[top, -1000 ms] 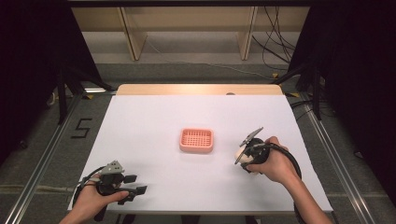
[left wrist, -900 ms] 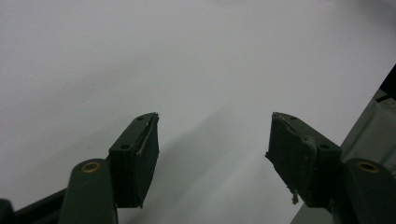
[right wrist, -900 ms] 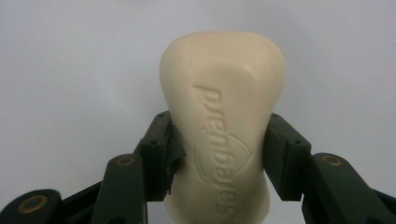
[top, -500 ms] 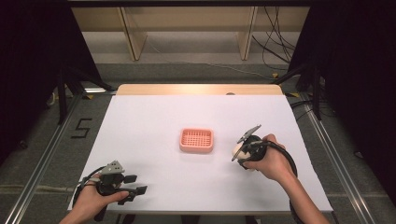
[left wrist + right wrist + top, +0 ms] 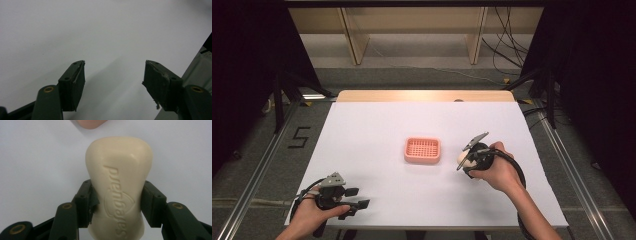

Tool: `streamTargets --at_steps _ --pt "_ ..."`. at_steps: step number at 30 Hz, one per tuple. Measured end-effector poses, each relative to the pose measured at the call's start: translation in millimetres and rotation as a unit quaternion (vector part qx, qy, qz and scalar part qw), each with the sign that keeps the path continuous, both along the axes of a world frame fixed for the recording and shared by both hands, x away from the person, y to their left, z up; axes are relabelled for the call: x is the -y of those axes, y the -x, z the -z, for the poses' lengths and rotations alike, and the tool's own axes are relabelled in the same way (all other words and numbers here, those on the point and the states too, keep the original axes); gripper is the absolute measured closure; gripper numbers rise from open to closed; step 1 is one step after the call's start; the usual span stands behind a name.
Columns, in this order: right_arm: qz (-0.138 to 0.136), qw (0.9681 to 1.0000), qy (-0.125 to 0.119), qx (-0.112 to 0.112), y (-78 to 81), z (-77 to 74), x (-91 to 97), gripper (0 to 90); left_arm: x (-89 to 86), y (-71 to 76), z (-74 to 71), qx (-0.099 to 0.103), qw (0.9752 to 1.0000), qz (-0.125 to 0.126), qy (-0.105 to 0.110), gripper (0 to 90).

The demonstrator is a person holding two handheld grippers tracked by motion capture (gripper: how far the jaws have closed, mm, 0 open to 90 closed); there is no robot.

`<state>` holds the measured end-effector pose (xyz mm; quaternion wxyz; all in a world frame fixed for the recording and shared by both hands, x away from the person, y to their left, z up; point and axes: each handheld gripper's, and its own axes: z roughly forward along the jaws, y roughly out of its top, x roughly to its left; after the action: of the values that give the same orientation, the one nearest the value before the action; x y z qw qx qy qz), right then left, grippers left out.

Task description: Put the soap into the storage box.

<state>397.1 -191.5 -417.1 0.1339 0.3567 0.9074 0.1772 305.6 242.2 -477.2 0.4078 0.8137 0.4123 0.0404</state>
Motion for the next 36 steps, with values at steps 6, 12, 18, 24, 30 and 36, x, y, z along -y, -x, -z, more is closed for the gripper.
streamTargets --at_steps 6,12,18,24,30,36 --pt "0.003 0.9999 -0.007 0.010 -1.5 -2.0 -2.6 50.5 -1.1 -0.1 -0.4 0.000 0.9999 0.005 -0.009 33.1" --pt "0.006 0.9998 -0.011 0.017 -2.6 -2.1 -3.9 50.6 0.2 -0.1 0.6 -0.001 1.0000 -0.001 0.002 33.1" --pt "0.015 0.9996 -0.011 0.020 -2.8 -2.9 -5.4 50.5 0.5 -1.2 1.1 -0.002 1.0000 0.001 -0.001 33.1" --pt "0.012 0.9996 -0.013 0.022 -3.5 -3.6 -6.6 50.5 -0.4 -1.2 1.3 -0.003 1.0000 -0.001 -0.001 33.1" --pt "0.002 0.9995 -0.014 0.029 -4.7 -3.6 -12.1 50.6 1.0 -0.1 0.6 -0.002 1.0000 0.000 0.000 33.1" --pt "0.001 0.9995 -0.011 0.029 -5.5 -4.3 -16.1 50.5 0.8 -0.2 1.1 -0.002 1.0000 -0.002 0.003 33.1"
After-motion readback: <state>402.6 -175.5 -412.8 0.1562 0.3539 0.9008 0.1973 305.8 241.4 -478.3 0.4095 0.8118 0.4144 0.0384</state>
